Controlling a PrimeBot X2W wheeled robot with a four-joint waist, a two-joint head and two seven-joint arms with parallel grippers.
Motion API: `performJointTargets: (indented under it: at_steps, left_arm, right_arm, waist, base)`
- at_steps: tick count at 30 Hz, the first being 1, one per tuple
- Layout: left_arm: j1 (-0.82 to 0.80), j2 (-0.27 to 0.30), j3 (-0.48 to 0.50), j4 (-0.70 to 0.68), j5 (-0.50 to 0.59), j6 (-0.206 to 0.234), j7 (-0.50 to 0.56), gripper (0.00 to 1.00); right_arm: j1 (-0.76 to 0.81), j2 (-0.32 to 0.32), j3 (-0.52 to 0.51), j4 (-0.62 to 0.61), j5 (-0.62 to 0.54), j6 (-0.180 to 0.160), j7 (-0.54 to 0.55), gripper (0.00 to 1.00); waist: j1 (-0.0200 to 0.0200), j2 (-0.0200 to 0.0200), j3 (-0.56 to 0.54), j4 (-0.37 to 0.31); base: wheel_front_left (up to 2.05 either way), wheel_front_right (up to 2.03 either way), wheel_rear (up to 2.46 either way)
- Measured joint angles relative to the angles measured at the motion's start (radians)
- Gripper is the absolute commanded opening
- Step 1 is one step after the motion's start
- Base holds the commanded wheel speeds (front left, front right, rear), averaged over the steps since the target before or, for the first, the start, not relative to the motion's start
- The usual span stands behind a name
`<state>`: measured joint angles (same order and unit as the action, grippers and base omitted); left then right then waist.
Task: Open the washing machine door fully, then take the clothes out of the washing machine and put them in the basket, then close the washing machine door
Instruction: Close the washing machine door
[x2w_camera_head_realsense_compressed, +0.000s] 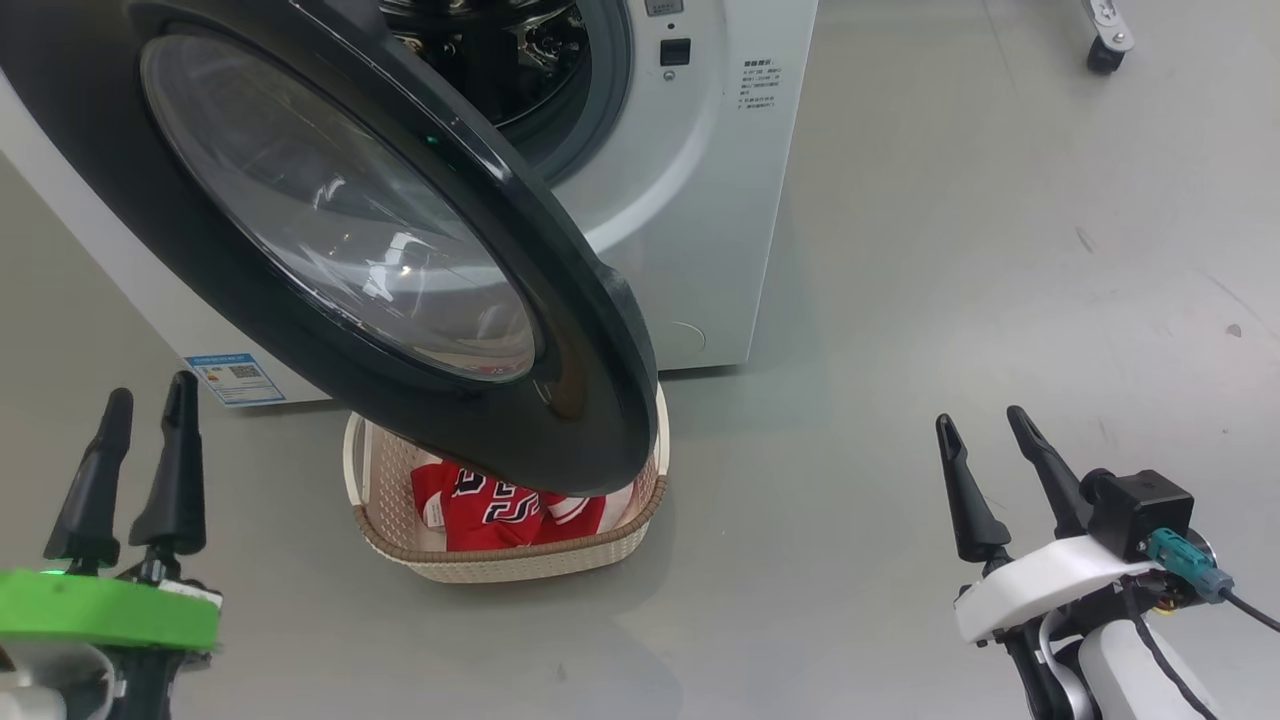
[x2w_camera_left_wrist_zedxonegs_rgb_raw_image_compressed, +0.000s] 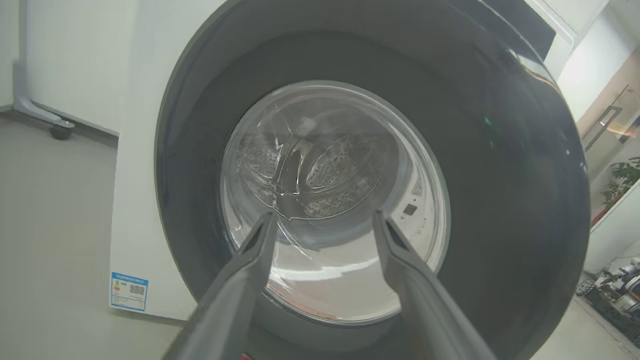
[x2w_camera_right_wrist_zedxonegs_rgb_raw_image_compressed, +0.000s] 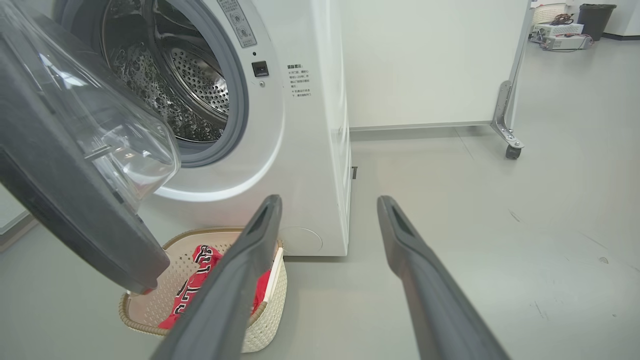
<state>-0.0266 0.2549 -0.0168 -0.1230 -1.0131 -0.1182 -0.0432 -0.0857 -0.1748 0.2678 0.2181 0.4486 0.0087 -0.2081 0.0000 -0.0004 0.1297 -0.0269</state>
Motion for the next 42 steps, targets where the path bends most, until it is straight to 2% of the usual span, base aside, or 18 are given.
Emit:
performJointTargets:
  at_steps: [8,14,19,28,42]
  left_arm:
    - [0.058,0.048,-0.072,0.005,0.290,0.086,-0.074,1.00]
    - [0.109,0.049,-0.116,0.030,0.397,0.157,-0.104,1.00]
    - [0.131,0.044,-0.147,0.041,0.445,0.195,-0.116,1.00]
    - [0.155,0.019,-0.168,0.072,0.502,0.218,-0.127,1.00]
    - [0.171,-0.019,-0.164,0.098,0.543,0.227,-0.144,1.00]
  right_arm:
    - [0.021,-0.005,0.001,0.009,0.000,0.000,0.000,1.00]
    - [0.031,-0.006,0.011,0.010,0.000,0.000,0.001,1.00]
    - [0.035,-0.006,0.012,0.009,0.000,0.000,0.002,1.00]
    - [0.055,-0.005,0.013,0.008,0.000,-0.001,0.005,1.00]
    - [0.060,-0.009,0.012,-0.001,0.000,-0.003,0.011,1.00]
  waist:
    - [0.0000,0.0000,-0.030,0.006]
    - [0.0000,0.0000,-0.051,0.007]
    - [0.0000,0.0000,-0.059,0.002]
    - [0.0000,0.0000,-0.067,-0.007]
    - [0.0000,0.0000,-0.079,-0.011]
  base:
    - [0.00,0.00,0.00]
    - [0.00,0.00,0.00]
    - [0.00,0.00,0.00]
    - [0.00,0.00,0.00]
    - [0.00,0.00,0.00]
